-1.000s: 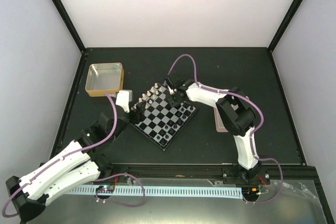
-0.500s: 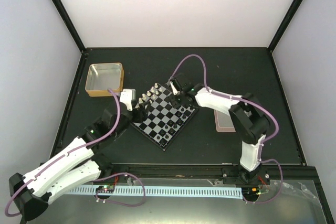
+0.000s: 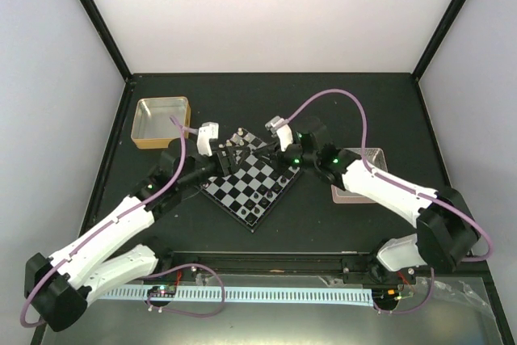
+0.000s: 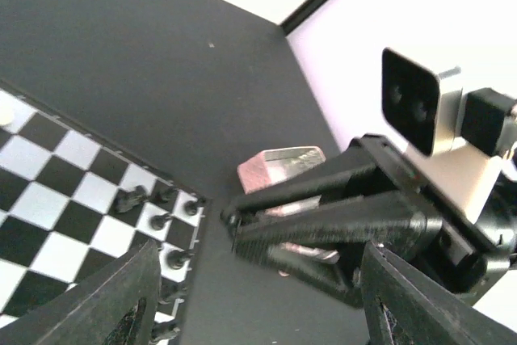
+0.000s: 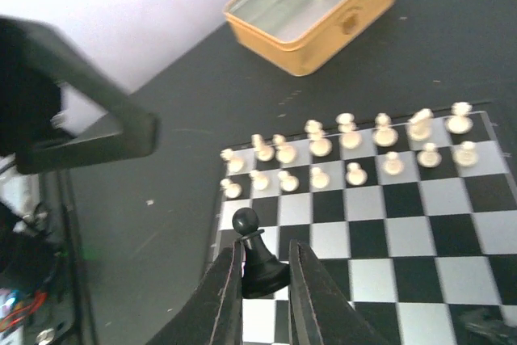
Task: Set up the chess pieces on the board
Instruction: Place the chess piece on the chessboard, then pick up the chess piece from the chessboard.
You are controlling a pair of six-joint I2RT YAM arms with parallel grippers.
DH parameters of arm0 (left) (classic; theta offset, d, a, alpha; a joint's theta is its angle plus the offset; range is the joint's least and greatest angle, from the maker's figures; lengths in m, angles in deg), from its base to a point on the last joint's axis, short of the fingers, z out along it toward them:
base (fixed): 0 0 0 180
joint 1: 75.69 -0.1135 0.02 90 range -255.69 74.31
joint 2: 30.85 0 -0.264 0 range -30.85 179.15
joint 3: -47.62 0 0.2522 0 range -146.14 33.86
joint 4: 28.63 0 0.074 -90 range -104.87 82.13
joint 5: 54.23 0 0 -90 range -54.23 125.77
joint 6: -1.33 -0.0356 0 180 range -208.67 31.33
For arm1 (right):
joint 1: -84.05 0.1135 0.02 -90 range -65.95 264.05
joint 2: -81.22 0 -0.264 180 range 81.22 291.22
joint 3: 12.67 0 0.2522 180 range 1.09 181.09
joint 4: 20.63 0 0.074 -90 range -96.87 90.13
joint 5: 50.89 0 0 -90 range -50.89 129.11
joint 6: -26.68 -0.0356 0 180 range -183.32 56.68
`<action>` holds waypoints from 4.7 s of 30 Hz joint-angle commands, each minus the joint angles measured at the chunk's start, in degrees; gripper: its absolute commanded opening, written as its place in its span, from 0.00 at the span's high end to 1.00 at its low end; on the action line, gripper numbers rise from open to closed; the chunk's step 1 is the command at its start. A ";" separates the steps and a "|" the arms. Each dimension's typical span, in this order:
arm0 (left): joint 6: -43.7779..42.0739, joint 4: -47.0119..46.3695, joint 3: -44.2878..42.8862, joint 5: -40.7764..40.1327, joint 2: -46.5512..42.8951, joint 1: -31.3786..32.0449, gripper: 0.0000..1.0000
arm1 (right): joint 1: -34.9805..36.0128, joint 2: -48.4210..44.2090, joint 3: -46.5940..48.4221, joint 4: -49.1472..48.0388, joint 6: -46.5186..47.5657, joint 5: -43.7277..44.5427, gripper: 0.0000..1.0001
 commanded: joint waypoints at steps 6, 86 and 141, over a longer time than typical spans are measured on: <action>4.61 -5.64 -2.44 11.57 2.75 -1.57 0.39 | -0.03 -5.90 -4.96 -8.35 -0.87 -12.17 0.90; -16.44 12.11 -21.47 -8.31 50.48 10.46 0.90 | -0.19 -16.63 -16.83 7.58 -22.87 38.32 0.48; -19.53 7.48 6.10 -30.53 -19.85 1.62 0.37 | -0.21 23.87 17.57 23.19 -16.18 23.19 0.51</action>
